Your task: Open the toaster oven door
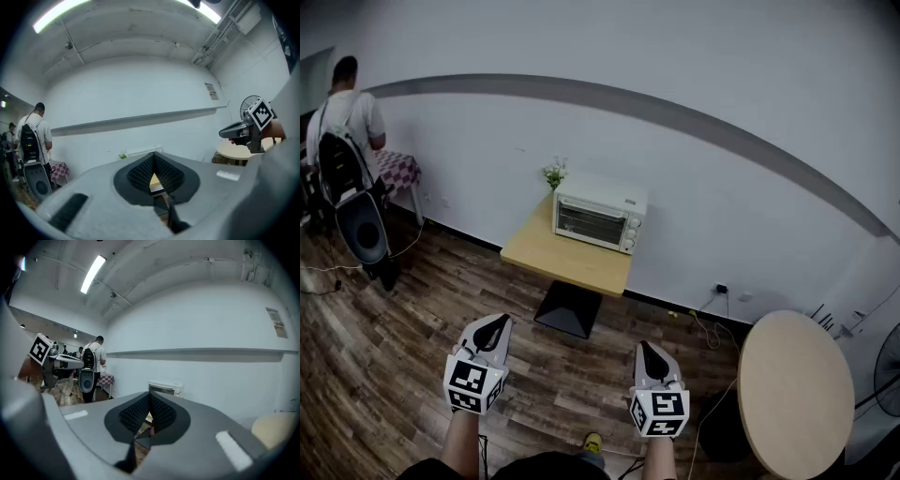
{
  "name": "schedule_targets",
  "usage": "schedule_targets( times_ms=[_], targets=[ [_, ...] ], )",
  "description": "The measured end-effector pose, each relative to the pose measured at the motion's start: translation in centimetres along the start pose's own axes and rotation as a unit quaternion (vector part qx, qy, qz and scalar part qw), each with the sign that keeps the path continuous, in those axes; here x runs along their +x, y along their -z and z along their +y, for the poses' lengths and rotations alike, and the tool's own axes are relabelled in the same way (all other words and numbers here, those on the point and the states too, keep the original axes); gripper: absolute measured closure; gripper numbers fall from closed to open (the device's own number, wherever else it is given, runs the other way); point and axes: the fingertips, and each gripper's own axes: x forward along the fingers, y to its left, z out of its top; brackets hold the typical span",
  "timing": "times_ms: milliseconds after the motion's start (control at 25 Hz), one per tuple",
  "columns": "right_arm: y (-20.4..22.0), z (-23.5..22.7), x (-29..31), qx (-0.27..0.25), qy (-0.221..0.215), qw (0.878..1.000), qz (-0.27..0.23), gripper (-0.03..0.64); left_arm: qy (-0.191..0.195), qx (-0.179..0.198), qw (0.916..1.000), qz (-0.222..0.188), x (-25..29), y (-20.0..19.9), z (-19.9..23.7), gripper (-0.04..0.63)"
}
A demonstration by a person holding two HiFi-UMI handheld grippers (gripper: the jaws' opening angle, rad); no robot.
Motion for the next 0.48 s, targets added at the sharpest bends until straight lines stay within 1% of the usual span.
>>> schedule_targets(
  times_ms=[240, 480],
  targets=[
    [0.3, -0.7, -0.2, 0.0, 0.007, 1.0, -0.004, 0.612, -0.001, -0.002, 1.0, -0.004, 0.2, 0.1, 0.0, 0.597],
    [0.0, -1.7, 0.3, -0.001, 0.008, 1.0, -0.014, 0.612, 0.01, 0.007, 0.9999, 0.003, 1.8, -0.2, -1.0, 0.597]
  ],
)
